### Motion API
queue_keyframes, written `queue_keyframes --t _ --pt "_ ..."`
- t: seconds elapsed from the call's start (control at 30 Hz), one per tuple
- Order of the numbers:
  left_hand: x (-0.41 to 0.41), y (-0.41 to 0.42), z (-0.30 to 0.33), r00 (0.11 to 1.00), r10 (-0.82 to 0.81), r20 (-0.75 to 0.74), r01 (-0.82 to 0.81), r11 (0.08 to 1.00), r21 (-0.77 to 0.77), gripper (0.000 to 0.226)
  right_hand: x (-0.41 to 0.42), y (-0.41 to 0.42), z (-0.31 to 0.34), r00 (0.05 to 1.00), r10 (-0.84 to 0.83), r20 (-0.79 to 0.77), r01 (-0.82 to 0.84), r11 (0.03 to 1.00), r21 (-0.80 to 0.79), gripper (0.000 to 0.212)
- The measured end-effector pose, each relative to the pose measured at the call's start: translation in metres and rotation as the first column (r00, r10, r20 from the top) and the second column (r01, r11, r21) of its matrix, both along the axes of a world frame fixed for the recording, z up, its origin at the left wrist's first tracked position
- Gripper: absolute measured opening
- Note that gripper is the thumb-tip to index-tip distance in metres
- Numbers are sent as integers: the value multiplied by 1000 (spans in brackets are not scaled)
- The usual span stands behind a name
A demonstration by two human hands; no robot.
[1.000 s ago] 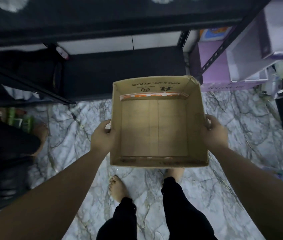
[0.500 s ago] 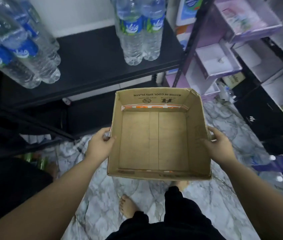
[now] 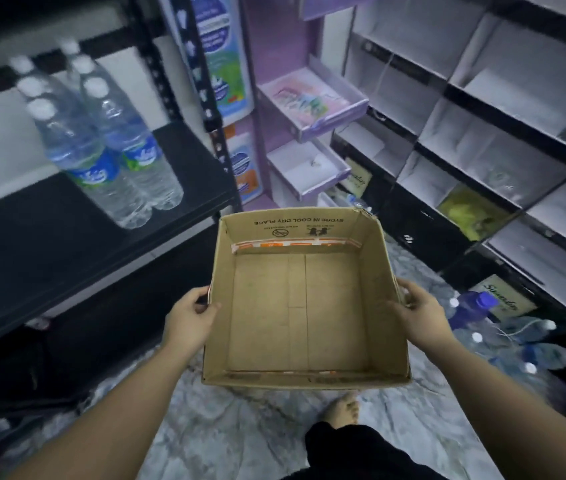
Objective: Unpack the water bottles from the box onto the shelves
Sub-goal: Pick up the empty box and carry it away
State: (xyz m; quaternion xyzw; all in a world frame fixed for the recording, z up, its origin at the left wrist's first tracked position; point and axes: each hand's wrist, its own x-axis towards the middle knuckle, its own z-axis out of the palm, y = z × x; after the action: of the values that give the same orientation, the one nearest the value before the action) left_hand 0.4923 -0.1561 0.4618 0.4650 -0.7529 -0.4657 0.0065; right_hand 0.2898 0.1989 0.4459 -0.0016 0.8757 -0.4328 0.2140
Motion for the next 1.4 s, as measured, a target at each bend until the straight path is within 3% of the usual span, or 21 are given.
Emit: queue_keyframes --t 0.5,0.77,1.07,1.4 --pt "-242 59 -13 959 -283 14 283 959 15 25 -123 101 -8 947 -318 45 317 948 21 54" --pt "-386 66 -42 868 -493 51 494 869 -10 24 -176 114 -27 854 -513 84 510 858 53 48" --pt "-520 68 -99 720 -684 119 691 723 -21 33 -232 104 -74 739 -665 108 648 745 157 42" --pt "-589 81 -222 685 -699 203 705 707 55 38 -277 119 -189 710 -682 175 640 729 244 40"
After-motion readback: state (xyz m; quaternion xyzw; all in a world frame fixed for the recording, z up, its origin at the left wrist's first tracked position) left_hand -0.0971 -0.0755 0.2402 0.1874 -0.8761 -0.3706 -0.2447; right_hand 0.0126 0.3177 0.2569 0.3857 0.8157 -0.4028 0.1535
